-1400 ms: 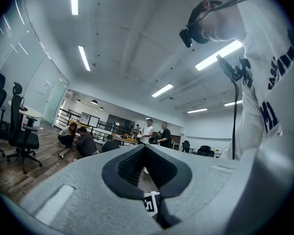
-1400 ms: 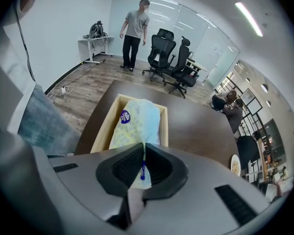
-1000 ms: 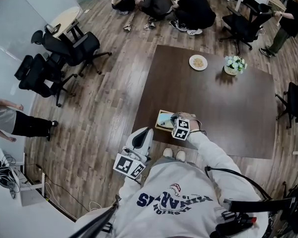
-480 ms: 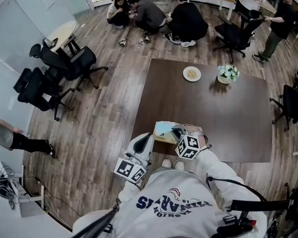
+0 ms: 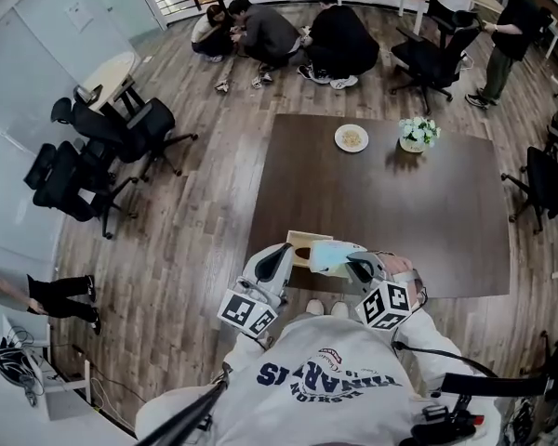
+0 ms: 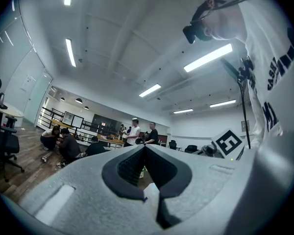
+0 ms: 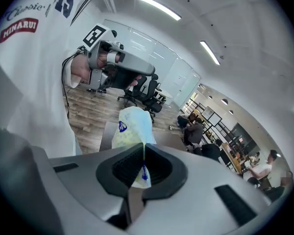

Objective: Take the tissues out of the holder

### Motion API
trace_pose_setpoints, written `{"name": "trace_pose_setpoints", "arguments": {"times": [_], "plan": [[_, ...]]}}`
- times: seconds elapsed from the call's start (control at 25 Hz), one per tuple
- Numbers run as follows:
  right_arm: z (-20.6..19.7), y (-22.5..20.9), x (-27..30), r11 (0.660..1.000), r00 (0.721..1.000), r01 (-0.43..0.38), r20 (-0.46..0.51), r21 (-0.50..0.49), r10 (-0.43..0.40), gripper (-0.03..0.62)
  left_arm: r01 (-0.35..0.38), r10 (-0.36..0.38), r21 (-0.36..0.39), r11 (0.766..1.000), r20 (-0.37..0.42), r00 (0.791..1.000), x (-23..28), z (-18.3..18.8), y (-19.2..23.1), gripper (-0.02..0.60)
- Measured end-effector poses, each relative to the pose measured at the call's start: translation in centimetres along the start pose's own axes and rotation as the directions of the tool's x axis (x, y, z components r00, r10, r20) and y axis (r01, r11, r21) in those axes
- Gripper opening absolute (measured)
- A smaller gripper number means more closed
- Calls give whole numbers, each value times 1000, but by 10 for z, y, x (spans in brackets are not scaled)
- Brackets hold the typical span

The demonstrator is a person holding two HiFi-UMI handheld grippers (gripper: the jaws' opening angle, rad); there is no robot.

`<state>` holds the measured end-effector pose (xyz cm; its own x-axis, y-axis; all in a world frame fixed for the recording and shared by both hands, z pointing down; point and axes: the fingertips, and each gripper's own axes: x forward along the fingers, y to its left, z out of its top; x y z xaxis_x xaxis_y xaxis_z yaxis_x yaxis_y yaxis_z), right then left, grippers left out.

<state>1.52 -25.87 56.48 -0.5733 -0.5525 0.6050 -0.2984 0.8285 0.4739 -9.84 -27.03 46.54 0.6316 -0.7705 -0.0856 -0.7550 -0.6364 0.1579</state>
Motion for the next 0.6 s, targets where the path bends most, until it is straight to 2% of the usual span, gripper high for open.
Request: {"name": "trace_pose_setpoints", "arguments": {"times": [0.24,0.6], "plan": [[-14,-6,-12,999,999,38,-9,29,-38,15,30,-30,1,1000,-11,1000,6,-4,-14,5],[-24,-11,-13,997,998,57,-17,50,-56,15,26,-26,1,1000,-20,999,7,-6,-16,5]]}}
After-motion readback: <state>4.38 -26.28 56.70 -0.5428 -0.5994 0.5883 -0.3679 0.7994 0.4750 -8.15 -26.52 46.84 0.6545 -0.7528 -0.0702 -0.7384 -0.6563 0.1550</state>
